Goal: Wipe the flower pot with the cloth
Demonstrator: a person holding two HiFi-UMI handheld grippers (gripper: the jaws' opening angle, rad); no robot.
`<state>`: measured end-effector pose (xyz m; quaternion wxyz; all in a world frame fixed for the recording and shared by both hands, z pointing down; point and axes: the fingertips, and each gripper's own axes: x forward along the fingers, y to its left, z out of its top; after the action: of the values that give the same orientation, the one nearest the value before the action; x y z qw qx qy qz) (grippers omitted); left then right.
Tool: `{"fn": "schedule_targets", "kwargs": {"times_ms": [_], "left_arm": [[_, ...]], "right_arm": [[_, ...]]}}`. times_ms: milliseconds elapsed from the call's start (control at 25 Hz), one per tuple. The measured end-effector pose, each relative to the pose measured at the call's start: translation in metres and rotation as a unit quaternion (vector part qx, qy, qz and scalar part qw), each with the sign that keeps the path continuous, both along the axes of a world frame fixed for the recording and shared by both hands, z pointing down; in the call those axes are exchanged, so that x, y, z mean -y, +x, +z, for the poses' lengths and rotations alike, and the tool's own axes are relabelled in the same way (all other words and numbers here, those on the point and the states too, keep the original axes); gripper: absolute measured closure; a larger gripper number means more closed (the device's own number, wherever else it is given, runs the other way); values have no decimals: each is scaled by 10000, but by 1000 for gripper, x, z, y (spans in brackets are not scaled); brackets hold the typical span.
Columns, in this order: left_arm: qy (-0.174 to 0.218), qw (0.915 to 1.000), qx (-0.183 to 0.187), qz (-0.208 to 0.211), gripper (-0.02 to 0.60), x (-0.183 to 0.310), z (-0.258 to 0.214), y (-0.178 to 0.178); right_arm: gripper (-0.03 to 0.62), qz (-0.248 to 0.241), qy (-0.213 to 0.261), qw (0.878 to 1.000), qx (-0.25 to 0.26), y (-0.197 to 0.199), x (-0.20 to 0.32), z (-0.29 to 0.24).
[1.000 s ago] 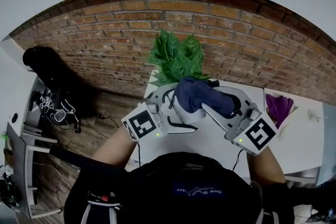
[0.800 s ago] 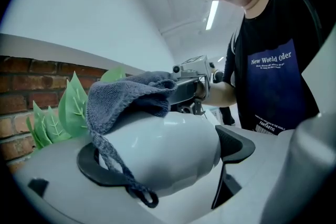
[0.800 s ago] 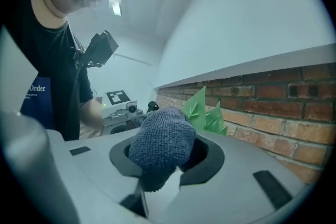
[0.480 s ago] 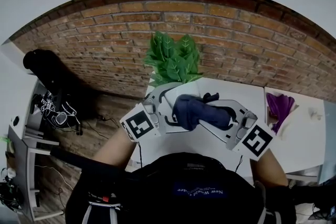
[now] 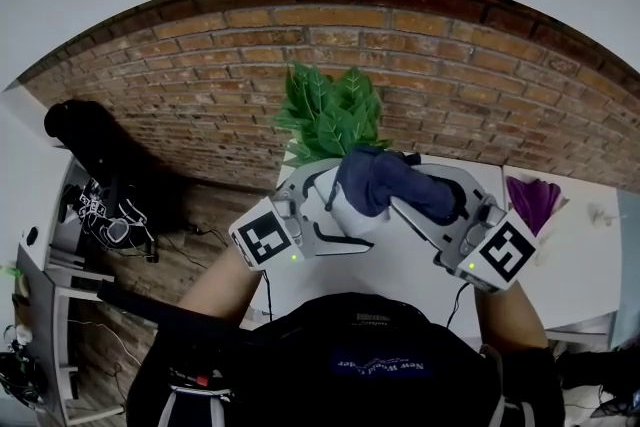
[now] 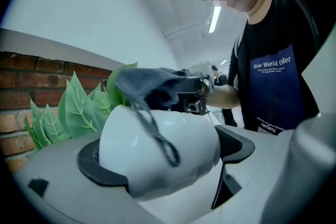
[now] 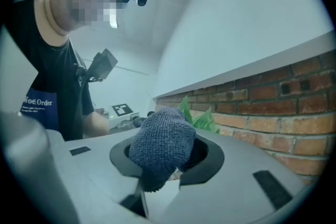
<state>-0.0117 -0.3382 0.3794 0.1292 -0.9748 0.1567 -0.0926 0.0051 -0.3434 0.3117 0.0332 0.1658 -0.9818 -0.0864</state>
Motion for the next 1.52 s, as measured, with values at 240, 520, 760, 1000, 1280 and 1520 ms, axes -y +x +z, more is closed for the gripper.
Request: {"fn": "schedule_targets", "kwargs": {"times_ms": [240,520,760,1000,1280,1520], "left_arm": [[44,9997,-32,219,43,-8,-6,6],[115,9998,87,111,43,-5,-1,2],[68,10000,-19,-28,44,0,-2,0],[-67,9994,-309,-141,44,1,-10,2],[-223,9960,-791,343,44,-13,-27,1],[-280,9928,-980,623,44,-24,-32,2]], "right_arm": [[480,132,333,9989,-308,-21,15,1],[480,-362,82,9979,-529,-25,-3,17],[482,-762,-1,9940,-786,-11,-35,35],[482,-889,-181,9937,-656,1,-50,37],[480,-128,-272,9975,642,12,6,-17],[480,-153,-297,9982,501,-4,13,-15]]}}
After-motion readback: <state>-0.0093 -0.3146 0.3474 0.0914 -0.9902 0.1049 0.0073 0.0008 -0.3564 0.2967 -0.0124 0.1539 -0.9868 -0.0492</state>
